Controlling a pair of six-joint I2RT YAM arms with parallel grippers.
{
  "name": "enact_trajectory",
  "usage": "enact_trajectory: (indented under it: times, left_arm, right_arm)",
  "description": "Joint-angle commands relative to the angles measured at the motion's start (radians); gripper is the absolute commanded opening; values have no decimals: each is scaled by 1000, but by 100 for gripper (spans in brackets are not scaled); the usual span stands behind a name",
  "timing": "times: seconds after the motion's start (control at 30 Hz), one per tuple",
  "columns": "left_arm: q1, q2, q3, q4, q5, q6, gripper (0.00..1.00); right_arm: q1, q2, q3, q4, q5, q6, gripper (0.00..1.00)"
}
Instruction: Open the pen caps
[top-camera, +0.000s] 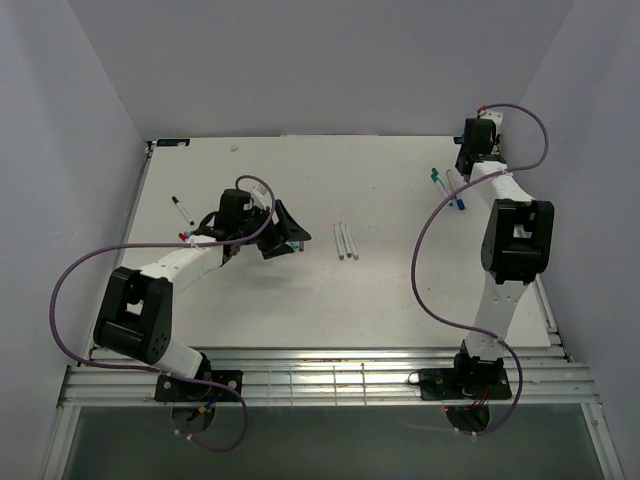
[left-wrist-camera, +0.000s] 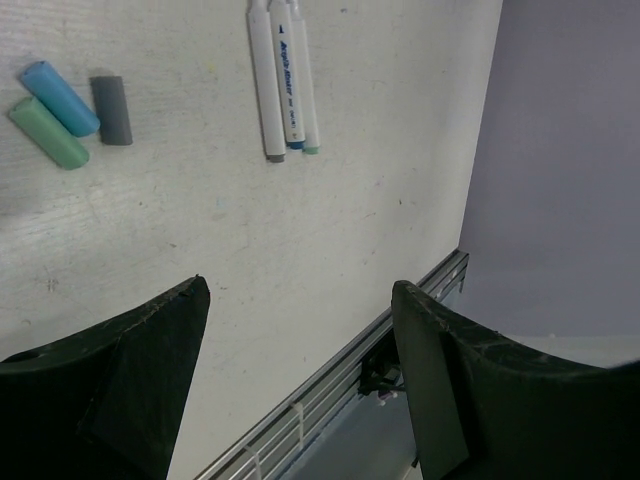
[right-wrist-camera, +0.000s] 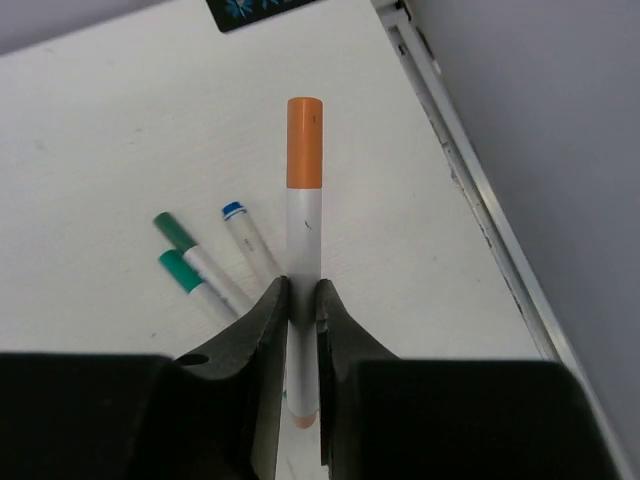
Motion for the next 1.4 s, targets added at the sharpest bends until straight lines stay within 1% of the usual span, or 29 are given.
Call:
enact_trajectory:
  times: [0.0, 0.07, 0.1, 0.13, 0.17, 0.2, 0.23, 0.27, 0.33, 0.37, 0.4, 0.43, 0.5, 0.53, 0.63, 0.67, 0.77, 0.87, 1.1, 1.17, 1.37]
  left_arm:
    - [-3, -59, 80, -53, 10, 13, 84]
    - [-3, -50, 117, -67, 15, 20, 84]
    - [-3, -47, 125, -72, 21, 20, 84]
    - [-3, -41, 134, -72, 24, 18, 84]
    - [-3, -39, 140, -70, 27, 15, 84]
    - [-3, -35, 151, -70, 32, 14, 84]
    - [-3, -32, 155, -69, 33, 13, 84]
    - [-3, -30, 158, -67, 29, 15, 84]
    - [-3, -29, 163, -72, 14, 29, 82]
    - [-3, -30, 163, -72, 7, 30, 80]
    - [-3, -30, 160, -67, 10, 30, 76]
    - [-3, -32, 154, -46, 26, 29, 68]
    - [-9, -42, 143, -35, 18, 29, 66]
    - [-12, -47, 134, -32, 10, 29, 67]
    - [-18, -55, 123, -29, -3, 27, 70]
    - [-25, -53, 123, -29, -8, 30, 73]
    - [-40, -46, 120, -32, -22, 40, 78]
    - [-55, -35, 119, -32, -37, 40, 78]
    - [-69, -46, 111, -41, -75, 43, 69]
    - [-71, -47, 109, -49, -83, 43, 65]
    - [-84, -35, 102, -47, -105, 30, 57]
  right_arm:
    - [133, -239, -73, 93, 185, -44, 8]
    - [190, -340, -135, 39, 170, -43, 8]
    - [243, -370, -160, 13, 118, -38, 8]
    - [268, -397, -179, -63, 86, -21, 8]
    - [288, -443, -223, -99, 38, -3, 8]
    - [329, -468, -255, -124, -61, 27, 8]
    - [353, -498, -298, -124, -101, 38, 8]
    - [374, -555, -379, -121, -144, 42, 8]
    - [434, -601, -442, -130, -221, 48, 8]
    - [449, -644, -478, -107, -270, 45, 8]
    - [474, -664, -546, -89, -368, 43, 8]
    - [488, -684, -577, -75, -402, 63, 8]
    - [541, -727, -633, -15, -512, 77, 8]
    - [563, -736, -671, -1, -522, 89, 8]
    - [638, -743, -713, 62, -585, 127, 8]
    - [655, -729, -710, 71, -599, 138, 8]
    - [709, -694, -696, 91, -614, 161, 8]
    - [744, -655, -670, 111, -654, 183, 8]
    - [776, -620, -631, 143, -657, 206, 8]
    - [778, -620, -638, 163, -655, 215, 8]
    - [784, -615, -644, 192, -674, 236, 8]
